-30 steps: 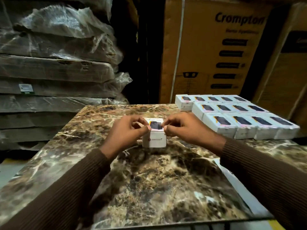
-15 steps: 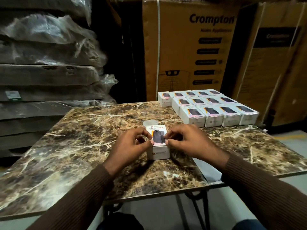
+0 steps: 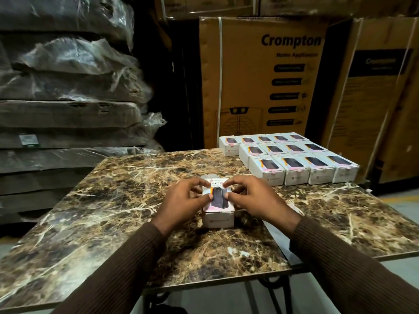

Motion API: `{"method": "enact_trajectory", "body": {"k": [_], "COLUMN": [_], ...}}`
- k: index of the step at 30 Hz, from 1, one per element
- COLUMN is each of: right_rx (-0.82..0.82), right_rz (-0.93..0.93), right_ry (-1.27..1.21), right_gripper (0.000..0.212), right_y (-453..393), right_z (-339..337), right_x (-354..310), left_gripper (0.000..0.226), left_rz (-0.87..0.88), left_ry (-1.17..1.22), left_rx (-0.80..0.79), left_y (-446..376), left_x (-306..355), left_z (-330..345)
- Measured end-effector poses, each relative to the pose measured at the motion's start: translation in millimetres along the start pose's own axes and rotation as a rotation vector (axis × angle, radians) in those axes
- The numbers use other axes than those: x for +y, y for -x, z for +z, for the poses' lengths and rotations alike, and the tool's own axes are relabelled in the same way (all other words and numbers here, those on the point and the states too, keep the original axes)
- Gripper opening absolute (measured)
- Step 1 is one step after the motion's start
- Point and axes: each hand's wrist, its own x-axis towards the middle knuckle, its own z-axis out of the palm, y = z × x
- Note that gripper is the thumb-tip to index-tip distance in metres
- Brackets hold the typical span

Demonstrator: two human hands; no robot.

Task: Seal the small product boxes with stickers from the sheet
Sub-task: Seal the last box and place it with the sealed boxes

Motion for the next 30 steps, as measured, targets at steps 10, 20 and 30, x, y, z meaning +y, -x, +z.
{"method": "enact_trajectory", "body": {"k": [10,20,30], "right_rx": [0.192,0.159,0.147], "right_rz": [-0.229,-0.299,-0.185], "right_ry": [0.125,0.06,-0.347], "right_gripper": [0.032,0.017,0.012], "right_y": [20,35,-21], "right_z": [6,-3,-30], "right_x": [-2,6,-2], "left_gripper": [0.042,0.04,0.017], "left_rz": [0.315,0.412,0.521], "left_ry": [-0.152,-0.233,-0.269], "left_rx": [0.15,0.181,0.36], "left_y": [12,24,28], "left_x": [-3,-11,37], "left_z": [15,18,16]}}
